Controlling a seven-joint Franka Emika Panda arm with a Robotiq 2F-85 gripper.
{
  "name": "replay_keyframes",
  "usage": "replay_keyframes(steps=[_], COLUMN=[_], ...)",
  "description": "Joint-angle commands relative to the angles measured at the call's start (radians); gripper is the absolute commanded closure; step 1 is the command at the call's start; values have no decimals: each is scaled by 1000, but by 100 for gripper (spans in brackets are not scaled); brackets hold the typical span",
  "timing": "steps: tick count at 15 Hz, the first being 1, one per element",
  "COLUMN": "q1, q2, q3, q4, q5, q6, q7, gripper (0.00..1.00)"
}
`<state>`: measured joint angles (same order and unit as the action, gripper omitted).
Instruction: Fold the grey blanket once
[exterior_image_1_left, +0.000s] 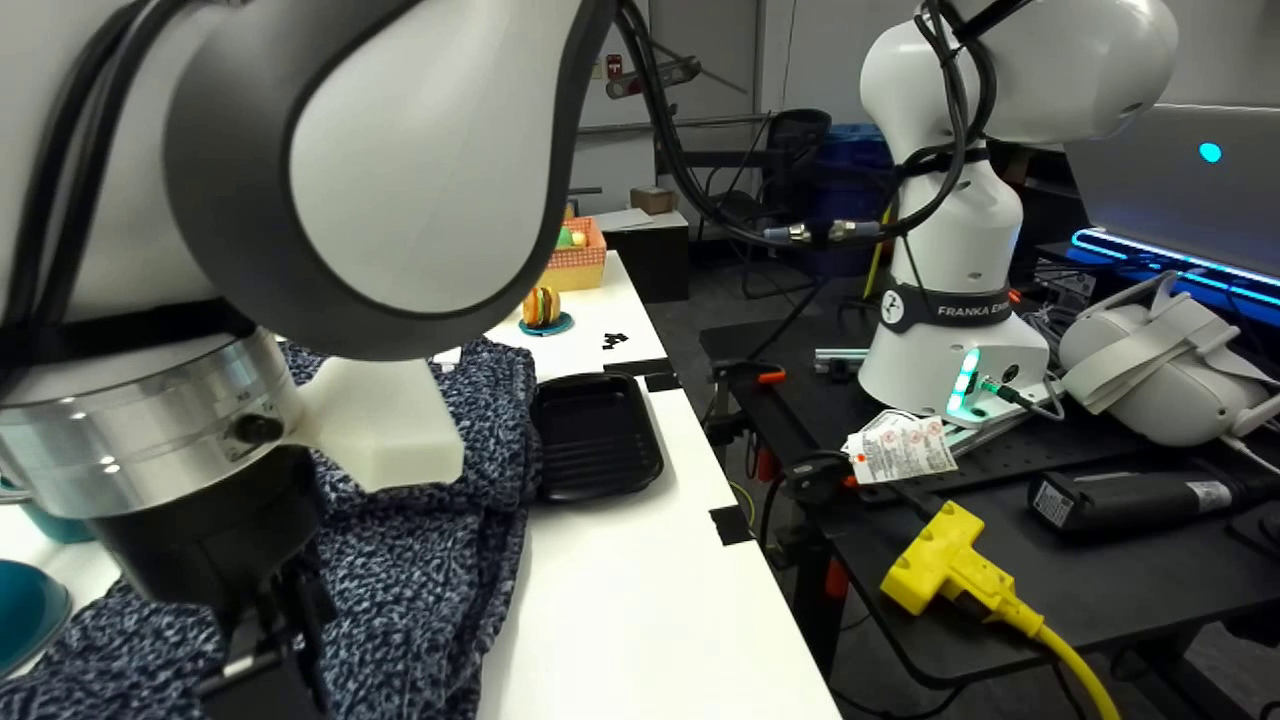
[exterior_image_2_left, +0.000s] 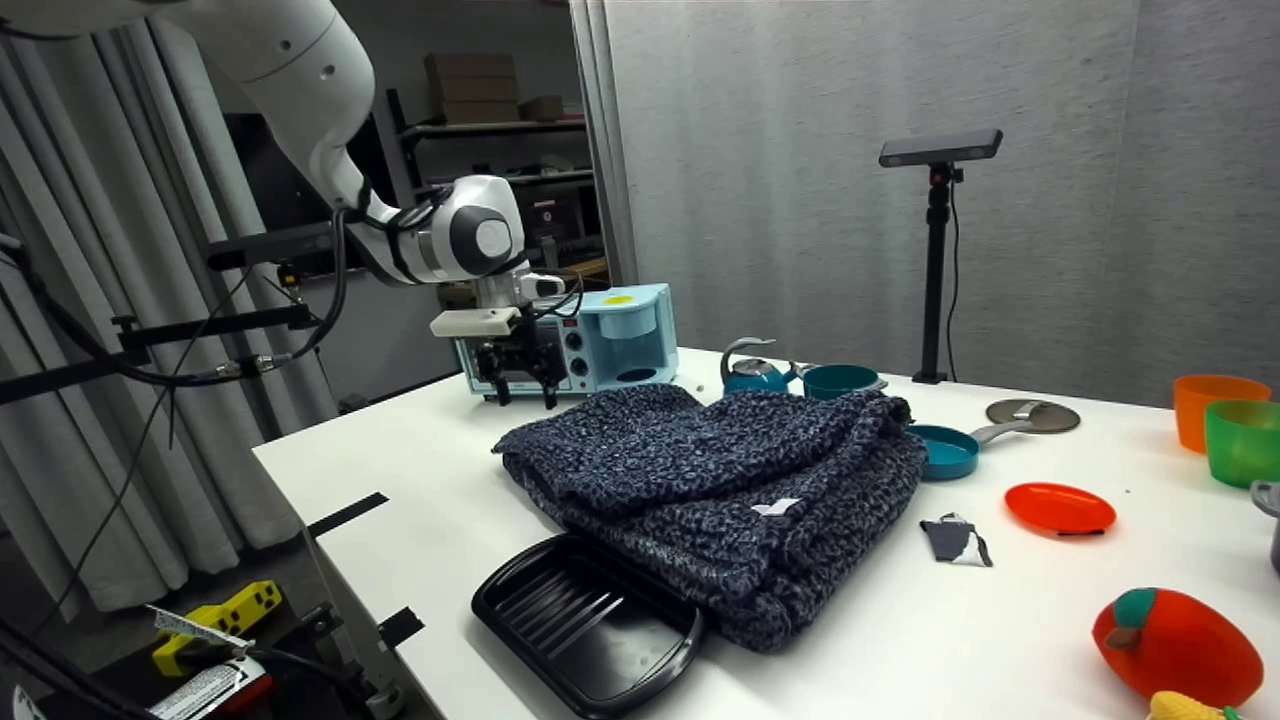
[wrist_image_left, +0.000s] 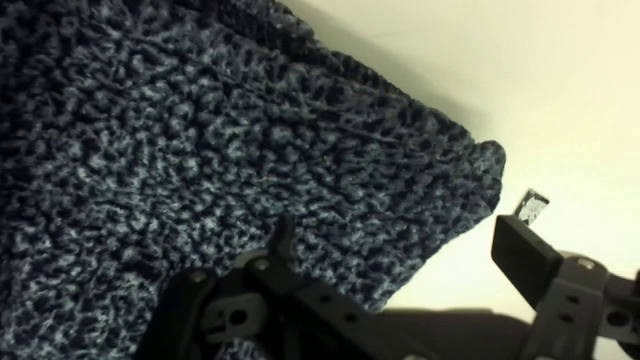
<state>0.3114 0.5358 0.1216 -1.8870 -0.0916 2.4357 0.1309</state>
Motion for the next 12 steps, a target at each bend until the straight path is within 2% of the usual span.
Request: replay_keyframes(steps=[1,2,3,6,12], q1=[-25,-39,-5,1,48], q2=[0,4,17,51,74], q3=[28,30,28,25,-1], q4=[-76,-98,-102,-113,-64], q5=[-9,-8,-25,-44,-165], q6=[17,28,26,29,20], q7=[-96,-133,-104,-127,-104], gripper=[0,0,0,0,0])
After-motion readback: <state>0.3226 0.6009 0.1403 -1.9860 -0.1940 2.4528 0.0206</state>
